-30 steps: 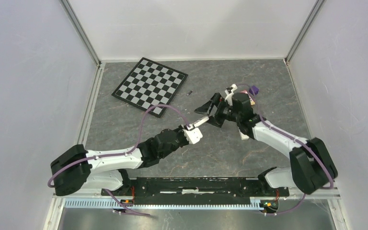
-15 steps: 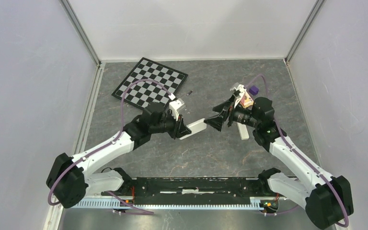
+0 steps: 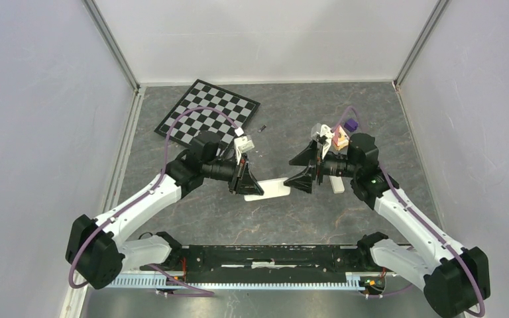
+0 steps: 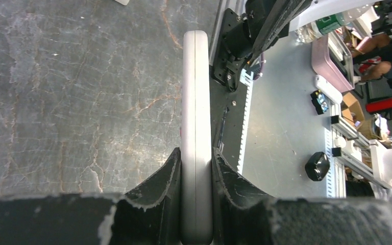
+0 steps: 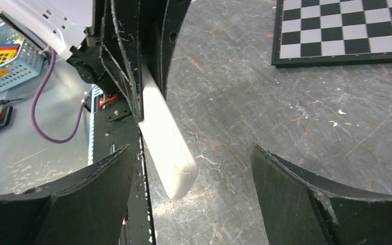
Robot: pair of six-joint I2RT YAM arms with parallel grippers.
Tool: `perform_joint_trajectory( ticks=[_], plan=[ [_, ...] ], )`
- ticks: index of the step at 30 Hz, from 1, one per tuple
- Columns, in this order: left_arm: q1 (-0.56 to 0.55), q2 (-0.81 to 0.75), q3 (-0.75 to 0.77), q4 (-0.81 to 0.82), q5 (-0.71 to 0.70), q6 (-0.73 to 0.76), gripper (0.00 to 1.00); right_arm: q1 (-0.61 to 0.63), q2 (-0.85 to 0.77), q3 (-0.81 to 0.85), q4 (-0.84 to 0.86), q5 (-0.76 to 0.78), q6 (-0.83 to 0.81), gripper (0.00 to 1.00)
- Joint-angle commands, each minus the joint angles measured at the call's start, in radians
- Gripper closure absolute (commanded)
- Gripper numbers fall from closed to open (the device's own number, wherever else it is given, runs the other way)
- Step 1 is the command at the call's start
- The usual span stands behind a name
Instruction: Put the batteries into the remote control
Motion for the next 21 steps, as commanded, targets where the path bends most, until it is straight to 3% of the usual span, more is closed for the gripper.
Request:
perform_joint_trajectory(
  ticks=[1,4,6,11,17,18,19,21],
  plan=[
    [0.011,0.008,0.027,0.041,0.118,-0.007,0.75,0.021,0.006,-0.009,-0.011,-0.049,-0.021,0.13],
    [0.014,-0.003,0.018,0.049,0.122,-0.014,0.74,0.022,0.045,-0.013,0.011,-0.024,0.038,0.12],
    [0.015,-0.016,0.013,0.063,0.126,-0.024,0.72,0.027,0.057,-0.045,0.123,-0.069,0.128,0.14],
    [0.018,-0.037,0.011,0.086,0.140,-0.042,0.71,0.060,0.050,-0.100,0.323,-0.147,0.259,0.25],
    [0.022,-0.044,0.010,0.128,0.165,-0.078,0.69,0.086,0.076,-0.136,0.525,-0.166,0.423,0.64],
    [0.023,-0.046,0.009,0.136,0.171,-0.087,0.66,0.086,0.076,-0.145,0.590,-0.162,0.472,0.70],
    [0.023,-0.048,0.007,0.143,0.169,-0.094,0.57,0.086,0.078,-0.158,0.659,-0.157,0.520,0.78],
    [0.026,-0.068,0.002,0.156,0.117,-0.123,0.29,0.086,0.081,-0.185,0.837,-0.136,0.635,0.92]
  ],
)
